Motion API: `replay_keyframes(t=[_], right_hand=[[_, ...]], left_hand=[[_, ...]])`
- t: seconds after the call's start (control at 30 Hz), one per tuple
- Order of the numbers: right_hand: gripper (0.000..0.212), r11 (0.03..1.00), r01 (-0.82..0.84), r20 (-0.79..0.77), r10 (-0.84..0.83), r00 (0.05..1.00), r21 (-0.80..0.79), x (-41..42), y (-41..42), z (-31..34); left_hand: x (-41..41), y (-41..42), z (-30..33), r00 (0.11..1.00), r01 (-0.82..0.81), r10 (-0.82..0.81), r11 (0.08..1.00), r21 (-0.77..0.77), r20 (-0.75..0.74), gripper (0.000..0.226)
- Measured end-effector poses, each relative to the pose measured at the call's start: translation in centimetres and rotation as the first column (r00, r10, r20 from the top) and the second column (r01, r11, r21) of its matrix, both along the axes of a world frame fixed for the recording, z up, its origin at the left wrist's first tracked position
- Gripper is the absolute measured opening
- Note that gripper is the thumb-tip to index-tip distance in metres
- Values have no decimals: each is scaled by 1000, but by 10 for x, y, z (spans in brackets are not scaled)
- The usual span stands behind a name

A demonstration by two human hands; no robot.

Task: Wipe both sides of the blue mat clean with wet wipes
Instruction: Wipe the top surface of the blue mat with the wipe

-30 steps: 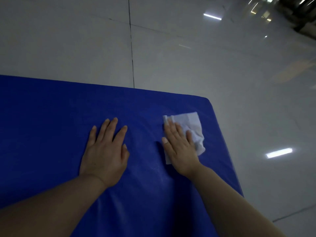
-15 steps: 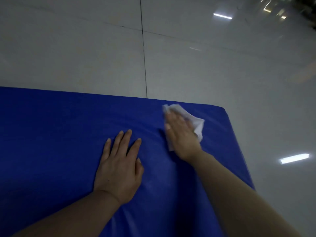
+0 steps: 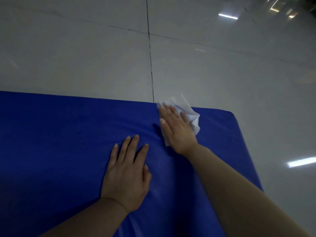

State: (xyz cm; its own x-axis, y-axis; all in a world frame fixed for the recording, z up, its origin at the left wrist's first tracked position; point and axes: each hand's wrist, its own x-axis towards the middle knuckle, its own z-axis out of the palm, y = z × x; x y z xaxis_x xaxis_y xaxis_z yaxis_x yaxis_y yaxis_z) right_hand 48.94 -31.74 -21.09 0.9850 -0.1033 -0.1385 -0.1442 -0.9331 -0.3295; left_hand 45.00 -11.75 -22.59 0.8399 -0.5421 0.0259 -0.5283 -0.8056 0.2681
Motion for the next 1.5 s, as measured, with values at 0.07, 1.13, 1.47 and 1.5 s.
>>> replay_keyframes(t=[0.07, 1.13, 1.47, 1.5], right_hand=[[63, 997, 83, 8, -83, 996, 0, -1, -34, -4], [55, 864, 483, -197, -503, 841, -143, -148, -83, 8], [51, 842, 536, -222, -535, 815, -63, -240, -23, 9], [53, 836, 542, -224, -547, 807, -86, -239, -23, 9]], left_hand=[[0, 0, 0, 1000, 2, -2, 1000, -5, 3, 54], [5, -1, 7, 997, 3, -6, 999, -45, -71, 62], [5, 0, 10, 995, -21, 2, 982, -186, -103, 49], [4, 2, 11, 993, -5, -20, 978, -207, -120, 47]])
